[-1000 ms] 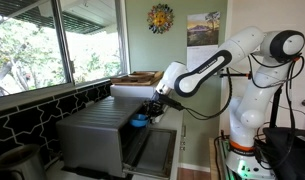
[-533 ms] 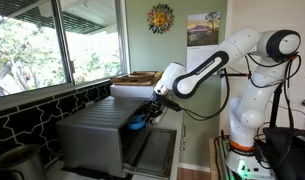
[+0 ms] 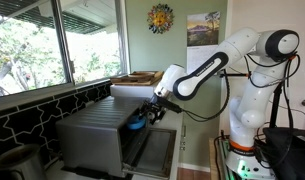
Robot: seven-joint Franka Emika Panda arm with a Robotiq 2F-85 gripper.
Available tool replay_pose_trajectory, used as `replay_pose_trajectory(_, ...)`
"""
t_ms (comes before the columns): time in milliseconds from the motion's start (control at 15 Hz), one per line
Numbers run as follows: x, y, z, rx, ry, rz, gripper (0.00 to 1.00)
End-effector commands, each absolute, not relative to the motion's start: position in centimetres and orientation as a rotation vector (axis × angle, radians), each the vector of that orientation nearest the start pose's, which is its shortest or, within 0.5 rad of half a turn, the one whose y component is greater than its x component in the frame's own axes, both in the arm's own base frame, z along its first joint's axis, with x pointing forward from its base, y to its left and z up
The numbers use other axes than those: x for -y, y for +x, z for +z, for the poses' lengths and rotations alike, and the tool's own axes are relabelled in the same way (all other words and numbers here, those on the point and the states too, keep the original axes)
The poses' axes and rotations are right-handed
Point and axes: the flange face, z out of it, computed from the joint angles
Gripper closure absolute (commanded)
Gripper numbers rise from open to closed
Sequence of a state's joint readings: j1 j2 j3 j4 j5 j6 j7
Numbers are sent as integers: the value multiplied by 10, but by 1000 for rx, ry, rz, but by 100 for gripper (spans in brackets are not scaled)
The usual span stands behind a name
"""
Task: Open the toaster oven and put the blue bowl in the oven then close the oven door
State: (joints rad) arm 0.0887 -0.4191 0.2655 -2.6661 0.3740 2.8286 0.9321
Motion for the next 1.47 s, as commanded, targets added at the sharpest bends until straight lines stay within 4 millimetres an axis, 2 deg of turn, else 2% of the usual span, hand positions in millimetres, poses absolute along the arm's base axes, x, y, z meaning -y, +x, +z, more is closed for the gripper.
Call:
replay_pose_trajectory(0, -127, 407, 430, -1111, -2361, -587, 0)
replay_pose_trajectory(533, -118, 398, 427, -856, -2447, -783, 0)
replay_pose_trajectory(867, -115, 385, 426, -590, -2526, -749, 0)
replay_pose_trajectory(1067, -107, 396, 442, -483, -2533, -824, 0)
replay_pose_trajectory(1200, -98, 382, 443, -413, -2537, -868, 0)
replay_pose_trajectory(1400, -88, 393, 451, -275, -2592, -819, 0)
